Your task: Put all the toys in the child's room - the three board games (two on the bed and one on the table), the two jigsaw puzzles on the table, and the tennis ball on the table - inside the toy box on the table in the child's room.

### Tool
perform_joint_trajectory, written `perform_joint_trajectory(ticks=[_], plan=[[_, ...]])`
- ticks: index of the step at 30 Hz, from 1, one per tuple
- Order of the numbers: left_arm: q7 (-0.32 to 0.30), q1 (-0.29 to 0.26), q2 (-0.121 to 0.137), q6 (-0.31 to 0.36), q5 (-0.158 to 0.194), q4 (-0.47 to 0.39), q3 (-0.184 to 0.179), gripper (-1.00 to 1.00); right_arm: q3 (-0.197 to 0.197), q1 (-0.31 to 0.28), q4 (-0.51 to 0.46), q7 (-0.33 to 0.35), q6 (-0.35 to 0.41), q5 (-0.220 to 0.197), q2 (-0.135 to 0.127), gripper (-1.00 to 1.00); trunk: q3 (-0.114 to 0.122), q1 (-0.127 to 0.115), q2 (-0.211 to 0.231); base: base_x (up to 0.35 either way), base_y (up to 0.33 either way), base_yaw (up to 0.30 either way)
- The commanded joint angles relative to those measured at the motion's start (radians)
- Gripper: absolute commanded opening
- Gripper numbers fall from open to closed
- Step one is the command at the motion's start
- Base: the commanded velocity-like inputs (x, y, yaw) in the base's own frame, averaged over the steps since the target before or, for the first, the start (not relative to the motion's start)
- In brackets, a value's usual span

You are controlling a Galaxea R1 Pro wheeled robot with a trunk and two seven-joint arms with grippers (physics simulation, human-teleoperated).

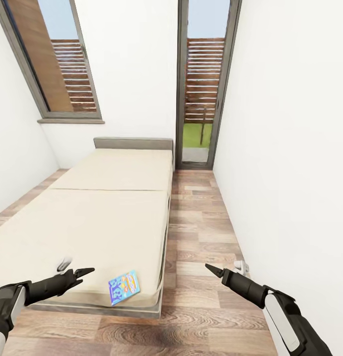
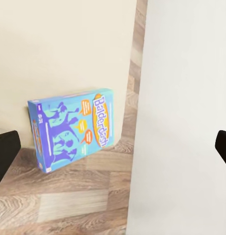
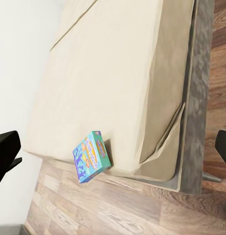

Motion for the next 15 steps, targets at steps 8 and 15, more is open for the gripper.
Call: perform_joint_trajectory(ticks=[8,15], plan=[[-0.007,-0.001,-0.041,0.012,-0.005,0.006,0.007,1.0,-0.002,-0.001,0.0,0.001,0.008,-0.007,-0.001,1.0,-0.026,0.031,-0.057,0.0,0.0,0.0],[-0.007,-0.001,-0.054,0.014,-0.003,0.061,0.011,1.0,-0.003,-0.001,0.0,0.001,0.009,-0.008,-0.001,1.0,-0.048,0.058,-0.106,0.0,0.0,0.0]])
